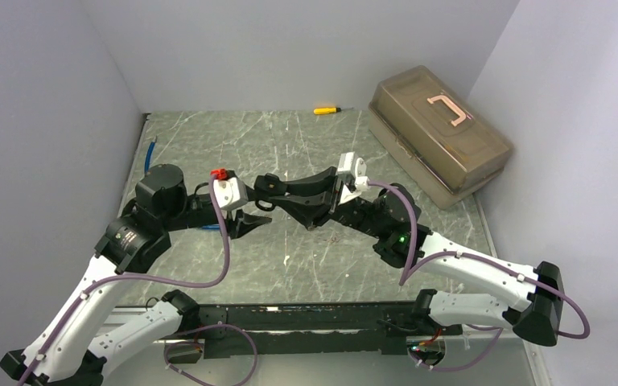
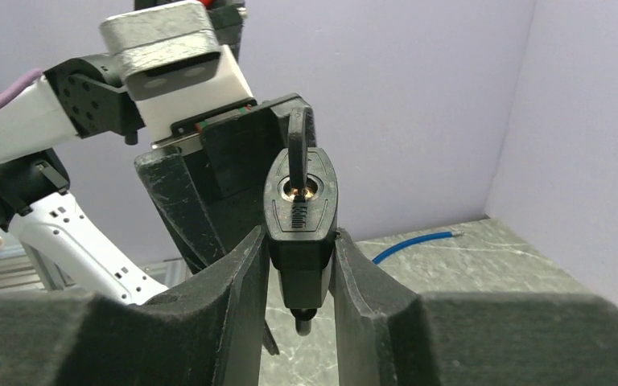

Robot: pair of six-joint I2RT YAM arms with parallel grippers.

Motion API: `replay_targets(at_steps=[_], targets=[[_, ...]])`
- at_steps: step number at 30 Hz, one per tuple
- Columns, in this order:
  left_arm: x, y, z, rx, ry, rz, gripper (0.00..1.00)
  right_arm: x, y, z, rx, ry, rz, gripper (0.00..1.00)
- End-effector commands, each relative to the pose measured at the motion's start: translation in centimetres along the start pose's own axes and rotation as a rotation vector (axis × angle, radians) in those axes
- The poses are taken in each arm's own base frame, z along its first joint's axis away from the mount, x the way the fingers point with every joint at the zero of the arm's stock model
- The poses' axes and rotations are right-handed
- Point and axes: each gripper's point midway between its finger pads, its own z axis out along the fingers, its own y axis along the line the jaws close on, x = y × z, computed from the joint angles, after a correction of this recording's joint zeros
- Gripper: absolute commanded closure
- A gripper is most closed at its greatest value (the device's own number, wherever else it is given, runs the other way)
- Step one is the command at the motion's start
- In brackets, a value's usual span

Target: Unlock with the key

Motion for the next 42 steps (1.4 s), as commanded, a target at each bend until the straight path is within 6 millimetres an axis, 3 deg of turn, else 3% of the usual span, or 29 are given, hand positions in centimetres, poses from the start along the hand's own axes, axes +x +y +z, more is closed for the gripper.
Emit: replay_targets(at_steps=[1, 10, 18, 22, 31, 37, 42], targets=[[-1.9, 0.9, -0.6, -0.042, -0.046, 0.114, 0.51, -5.5, -0.3, 0.3, 0.032, -0.212, -0.008, 1.0], [-1.0, 1.0, -1.1, -0.061, -0.019, 0.244, 0.78, -4.2, -1.5, 0.8, 0.091, -0.195, 0.042, 1.0], [-1.7, 1.9, -1.6, -0.111, -0.015, 0.326, 0.88, -2.7, -2.8, 0.9, 0.168, -0.159, 0.1, 1.0], [-0.5, 2.6, -1.9, -0.142, 0.039, 0.404, 0.9, -1.8, -3.9, 1.0, 0.228, -0.138, 0.142, 1.0], [8.3, 3.0, -3.0, -0.131, 0.329, 0.518, 0.89, 5.8, -8.4, 0.8, 0.392, 0.022, 0.409, 1.0], [15.7, 1.6, -3.5, -0.057, 0.499, 0.466, 0.87, 10.8, -8.6, 0.7, 0.362, 0.084, 0.582, 1.0], [20.1, 0.3, -3.5, -0.002, 0.578, 0.404, 0.85, 14.1, -8.3, 1.0, 0.329, 0.117, 0.695, 1.0]])
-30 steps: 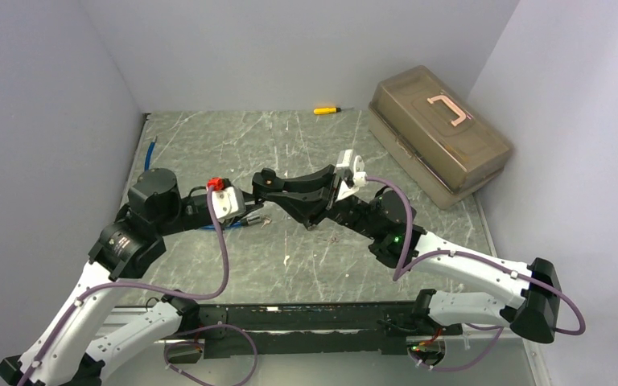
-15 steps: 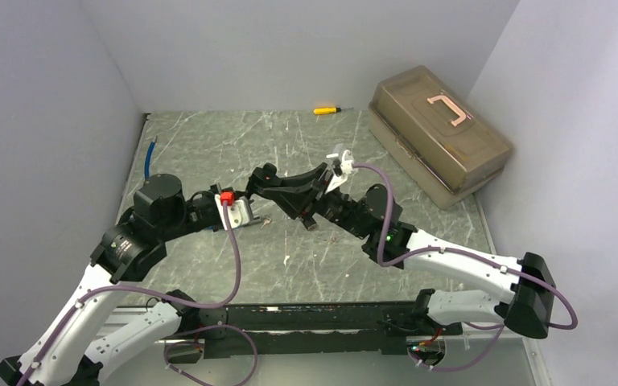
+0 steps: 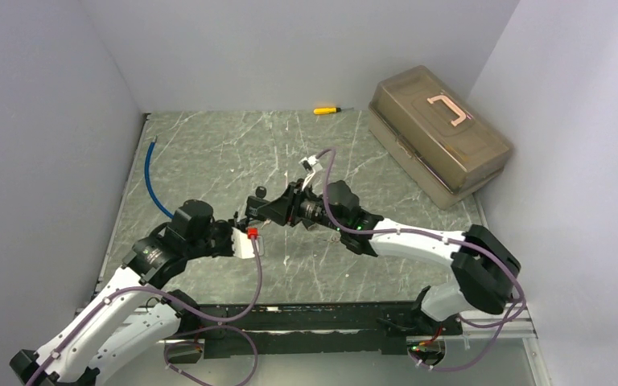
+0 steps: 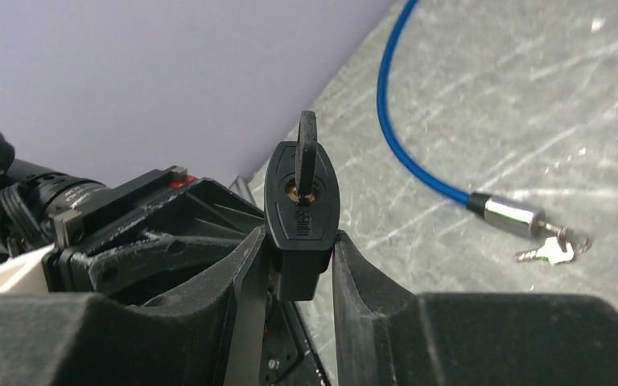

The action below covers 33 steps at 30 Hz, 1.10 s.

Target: Unlock with the key

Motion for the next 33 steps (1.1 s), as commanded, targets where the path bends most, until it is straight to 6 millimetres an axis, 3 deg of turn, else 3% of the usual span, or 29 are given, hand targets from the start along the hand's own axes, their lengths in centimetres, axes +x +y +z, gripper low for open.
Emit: replay_targets(at_steps=[1, 6, 11, 15, 24, 27, 31, 33], targets=[[2.5, -3.8, 0.9, 0.126, 0.055, 0.007, 0.85, -4.7, 1.4, 0.8, -0.103, -0.179, 0.077, 1.0], [5.3, -5.3, 2.5, 0.167, 0.142, 0.007, 0.85, -2.5, -0.1, 1.9, -0.11, -0.116, 0.139, 1.0], [8.4, -8.2, 3.9, 0.253, 0.23, -0.034, 0.8, -0.3, -1.3, 2.8, -0.143, -0.054, 0.209, 1.0], [9.1, -9.7, 4.4, 0.302, 0.251, -0.089, 0.64, 1.0, -1.7, 3.2, -0.15, -0.016, 0.229, 1.0], [10.6, -10.9, 4.5, 0.313, 0.298, -0.115, 0.55, 3.6, -2.9, 3.6, -0.146, 0.062, 0.251, 1.0], [11.0, -11.1, 4.2, 0.315, 0.314, -0.136, 0.42, 4.7, -3.7, 3.6, -0.133, 0.091, 0.252, 1.0], [10.2, -10.7, 3.6, 0.31, 0.297, -0.174, 0.33, 5.8, -4.5, 3.6, -0.118, 0.113, 0.249, 1.0], [10.0, -10.5, 3.3, 0.31, 0.292, -0.196, 0.15, 6.1, -4.7, 3.5, -0.116, 0.119, 0.251, 1.0]])
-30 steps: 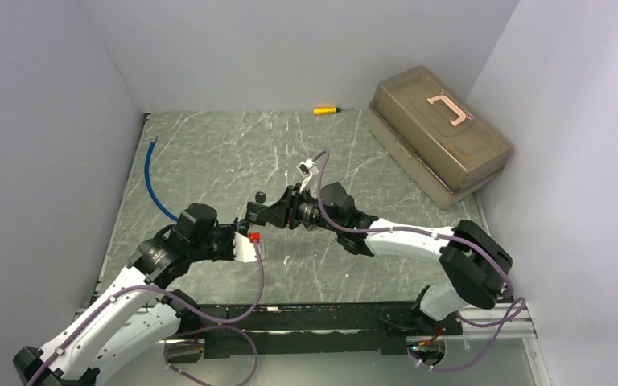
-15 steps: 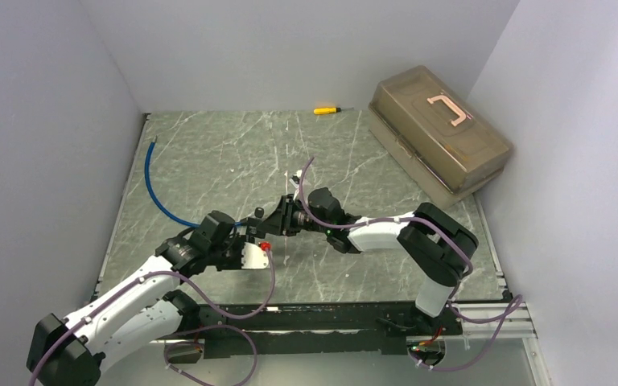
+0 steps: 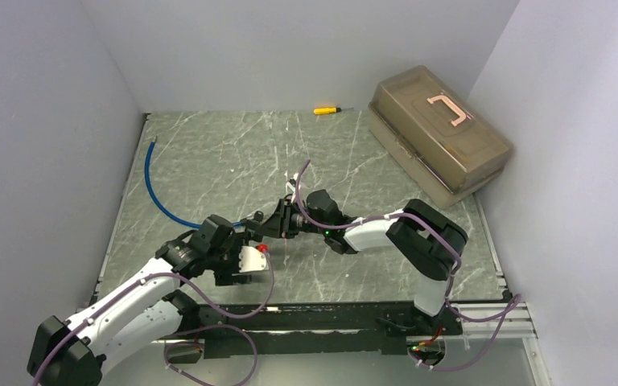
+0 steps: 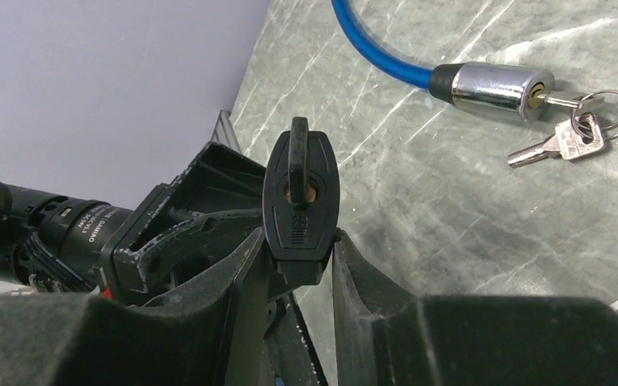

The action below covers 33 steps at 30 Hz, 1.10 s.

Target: Unlock with the key

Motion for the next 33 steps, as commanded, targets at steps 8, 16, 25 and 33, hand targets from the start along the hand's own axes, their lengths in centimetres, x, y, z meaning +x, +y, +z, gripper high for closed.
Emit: replay_targets(at_steps=[8, 16, 25, 33], targets=[[-0.5, 1.2, -4.0, -0.066, -0.039, -0.257, 0.0, -1.9, 2.3, 0.0, -0.14, -0.073, -0.062, 1.0], [-1.0, 3.6, -5.3, -0.178, -0.092, -0.415, 0.01, -0.4, 1.6, 0.4, -0.142, -0.021, -0.071, 1.0], [-2.7, 6.4, -7.6, -0.254, -0.158, -0.417, 0.01, 0.8, 0.4, 0.7, -0.118, 0.016, -0.088, 1.0], [-4.2, 7.1, -12.5, -0.261, -0.167, -0.431, 0.01, 3.2, -2.8, 1.5, -0.058, 0.087, -0.08, 1.0]])
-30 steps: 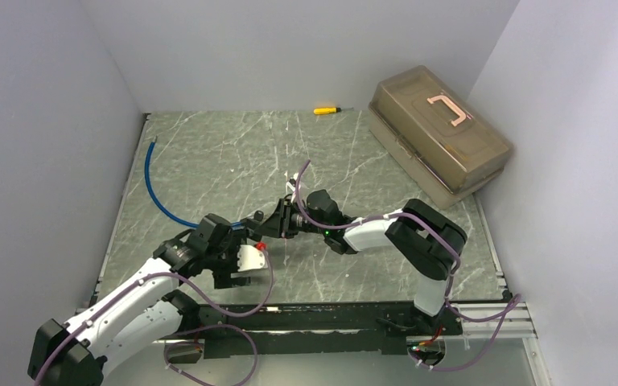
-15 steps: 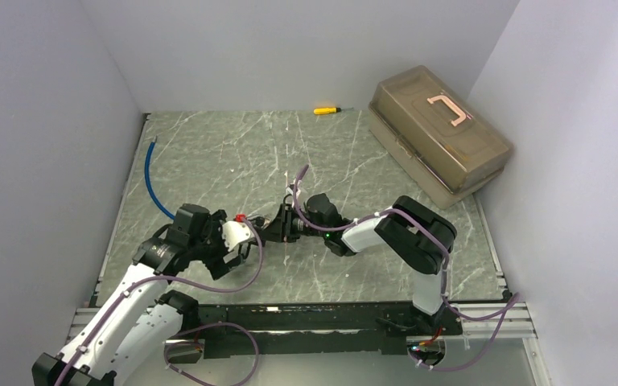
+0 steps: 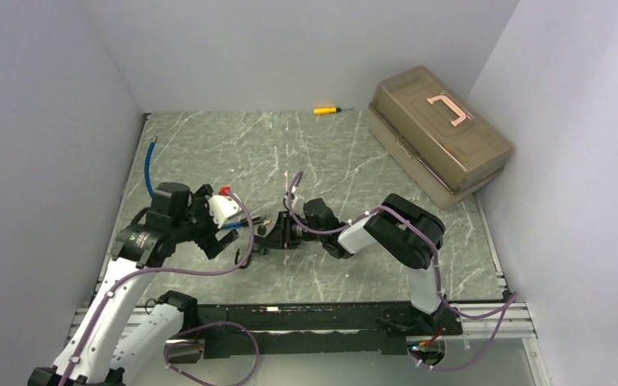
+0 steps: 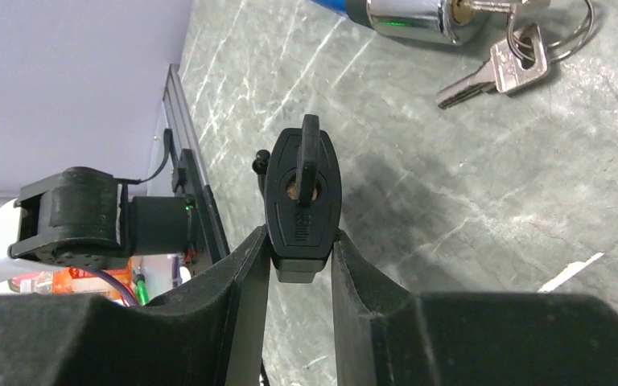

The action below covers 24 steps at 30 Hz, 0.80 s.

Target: Unlock with the key

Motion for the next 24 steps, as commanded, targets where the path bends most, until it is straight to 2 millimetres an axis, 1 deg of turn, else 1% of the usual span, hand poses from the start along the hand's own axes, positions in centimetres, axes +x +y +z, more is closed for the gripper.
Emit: replay_targets(at_steps=[1, 3, 5, 9, 11, 13, 14, 16, 18, 20, 21, 22, 24], targets=[[-1.3, 0.1, -3.1, -0.015, -0.023, -0.001, 0.01, -0.7, 1.6, 0.6, -0.079, -0.015, -0.067, 1.0], [-1.1, 0.4, -4.4, -0.061, -0.022, 0.001, 0.01, -0.4, 1.2, 0.6, -0.068, -0.006, -0.068, 0.97], [-0.6, -0.1, -5.3, -0.061, -0.008, 0.003, 0.01, -0.2, 0.9, 0.7, -0.052, 0.003, -0.071, 0.92], [0.0, -0.7, -6.6, -0.084, -0.006, -0.031, 0.01, 0.0, 0.7, 0.8, -0.023, 0.029, -0.065, 0.79], [-0.2, -0.8, -7.1, -0.095, -0.023, -0.045, 0.01, 0.2, 0.6, 0.9, 0.001, 0.05, -0.071, 0.7], [-0.4, -1.2, -7.4, -0.082, -0.031, -0.062, 0.01, 0.2, 0.7, 0.9, 0.026, 0.069, -0.098, 0.6], [-0.6, -1.4, -7.5, -0.075, -0.035, -0.066, 0.01, 0.2, 0.8, 0.9, 0.041, 0.077, -0.113, 0.58], [-1.1, -1.4, -7.8, -0.068, -0.043, -0.072, 0.01, -0.1, 1.1, 0.7, 0.069, 0.078, -0.141, 0.53], [-1.8, -1.1, -8.2, -0.073, -0.055, -0.076, 0.01, -1.0, 1.8, 0.4, 0.095, 0.067, -0.175, 0.45], [-2.7, -0.7, -8.7, -0.079, -0.069, -0.082, 0.01, -2.0, 2.4, 0.1, 0.129, 0.066, -0.203, 0.29], [-3.1, -0.5, -8.9, -0.08, -0.072, -0.086, 0.01, -2.4, 2.7, -0.1, 0.153, 0.07, -0.22, 0.1], [-3.6, -0.3, -9.1, -0.08, -0.075, -0.091, 0.01, -2.7, 2.6, -0.5, 0.195, 0.078, -0.233, 0.02], [-4.4, 0.1, -9.5, -0.078, -0.073, -0.11, 0.01, -4.3, 3.3, -1.7, 0.272, 0.062, -0.282, 0.0]])
